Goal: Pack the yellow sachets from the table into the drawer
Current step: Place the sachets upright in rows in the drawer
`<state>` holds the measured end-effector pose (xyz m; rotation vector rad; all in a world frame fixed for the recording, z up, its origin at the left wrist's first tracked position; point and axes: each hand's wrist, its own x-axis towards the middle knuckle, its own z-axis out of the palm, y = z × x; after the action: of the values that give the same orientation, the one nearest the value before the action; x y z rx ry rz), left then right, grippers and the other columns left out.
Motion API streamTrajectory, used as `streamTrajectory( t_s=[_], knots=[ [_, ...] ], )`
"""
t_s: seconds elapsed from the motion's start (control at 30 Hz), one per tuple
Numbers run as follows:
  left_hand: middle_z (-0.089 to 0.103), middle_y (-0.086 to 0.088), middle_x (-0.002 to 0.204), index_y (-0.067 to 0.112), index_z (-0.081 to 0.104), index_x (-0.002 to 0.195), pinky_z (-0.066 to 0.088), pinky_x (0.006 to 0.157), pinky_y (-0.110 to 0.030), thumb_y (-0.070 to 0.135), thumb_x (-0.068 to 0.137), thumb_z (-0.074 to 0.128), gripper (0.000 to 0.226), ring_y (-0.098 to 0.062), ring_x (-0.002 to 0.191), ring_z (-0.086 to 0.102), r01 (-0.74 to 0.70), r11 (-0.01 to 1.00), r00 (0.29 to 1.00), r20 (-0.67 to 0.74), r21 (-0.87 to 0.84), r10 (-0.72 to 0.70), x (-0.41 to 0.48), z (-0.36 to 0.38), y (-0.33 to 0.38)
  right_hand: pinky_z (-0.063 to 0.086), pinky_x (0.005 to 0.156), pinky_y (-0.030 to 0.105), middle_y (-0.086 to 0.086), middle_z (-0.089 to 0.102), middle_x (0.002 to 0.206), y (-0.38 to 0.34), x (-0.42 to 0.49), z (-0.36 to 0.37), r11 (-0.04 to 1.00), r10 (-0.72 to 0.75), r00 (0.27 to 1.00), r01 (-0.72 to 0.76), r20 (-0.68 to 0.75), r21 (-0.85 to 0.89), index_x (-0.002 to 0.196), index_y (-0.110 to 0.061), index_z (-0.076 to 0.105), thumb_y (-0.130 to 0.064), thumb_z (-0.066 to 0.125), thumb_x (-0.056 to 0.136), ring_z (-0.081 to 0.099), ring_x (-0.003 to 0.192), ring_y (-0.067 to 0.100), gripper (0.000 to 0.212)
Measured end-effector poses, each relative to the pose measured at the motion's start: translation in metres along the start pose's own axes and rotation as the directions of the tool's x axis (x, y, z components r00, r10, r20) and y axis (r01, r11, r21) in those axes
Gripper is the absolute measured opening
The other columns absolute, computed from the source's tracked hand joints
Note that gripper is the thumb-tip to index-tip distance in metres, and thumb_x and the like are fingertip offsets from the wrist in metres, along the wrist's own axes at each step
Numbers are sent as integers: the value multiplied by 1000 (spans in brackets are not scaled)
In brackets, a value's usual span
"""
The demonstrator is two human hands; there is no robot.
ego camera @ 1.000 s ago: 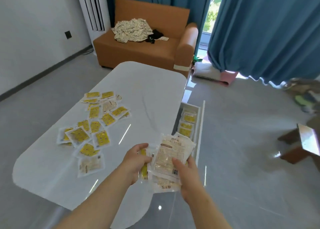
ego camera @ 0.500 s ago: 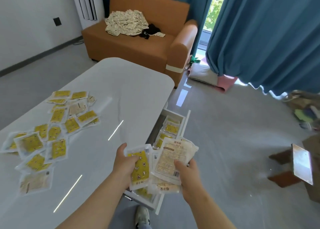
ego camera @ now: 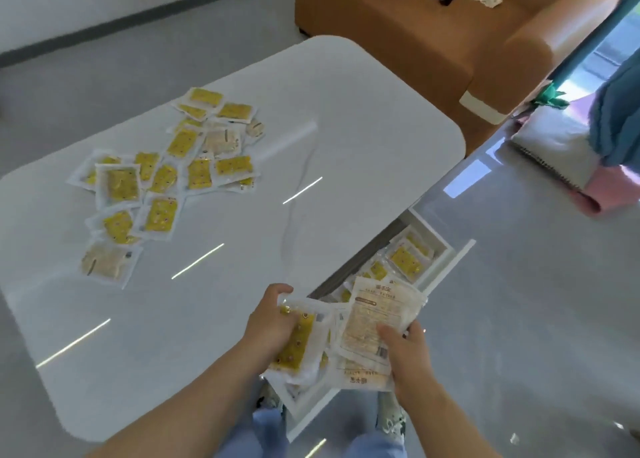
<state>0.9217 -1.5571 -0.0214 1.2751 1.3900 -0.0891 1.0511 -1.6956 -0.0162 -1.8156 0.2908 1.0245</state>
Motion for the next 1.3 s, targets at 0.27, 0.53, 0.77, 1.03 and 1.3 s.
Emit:
streamTrajectory(
  t_s=[0.27,0.53,0.77,1.03,1.3],
  knots=[
    [58,-4,89,23,46,109,50,60,-30,5,90,46,26,-18,75,59,191,963,936,-262,-188,-236,26,67,-62,53,72,39,4,62,94,0,82,-31,952,34,977,31,209,-304,98,-22,47,-5,51,92,62,85,23,18],
    [56,-11,101,16,52,112,40,60,-26,2,92,37,28,-14,69,53,208,916,827,-439,-343,-353,62,116,-122,50,65,33,-1,60,92,26,152,-42,913,84,960,33,266,-408,96,-21,48,-8,52,93,60,81,17,14],
    [55,-9,89,16,53,109,36,55,-27,6,97,31,27,-21,68,50,253,963,857,-441,-91,-266,139,123,-161,45,59,25,-7,58,89,49,211,0,878,13,955,130,295,-461,106,-20,46,-9,52,93,57,78,9,18],
    [46,-16,132,14,43,130,49,91,-42,2,90,43,42,-37,126,41,349,817,907,-384,459,-172,174,138,-204,45,56,22,1,61,94,87,242,30,870,56,963,83,265,-486,105,-19,48,-8,53,93,60,80,13,17],
    [63,9,103,23,51,114,47,92,-34,28,91,53,23,-12,95,60,379,703,924,201,-602,-326,154,148,-152,51,90,47,2,70,106,106,235,52,907,267,871,-82,413,-413,113,-22,56,-5,52,93,65,101,23,27]
  ],
)
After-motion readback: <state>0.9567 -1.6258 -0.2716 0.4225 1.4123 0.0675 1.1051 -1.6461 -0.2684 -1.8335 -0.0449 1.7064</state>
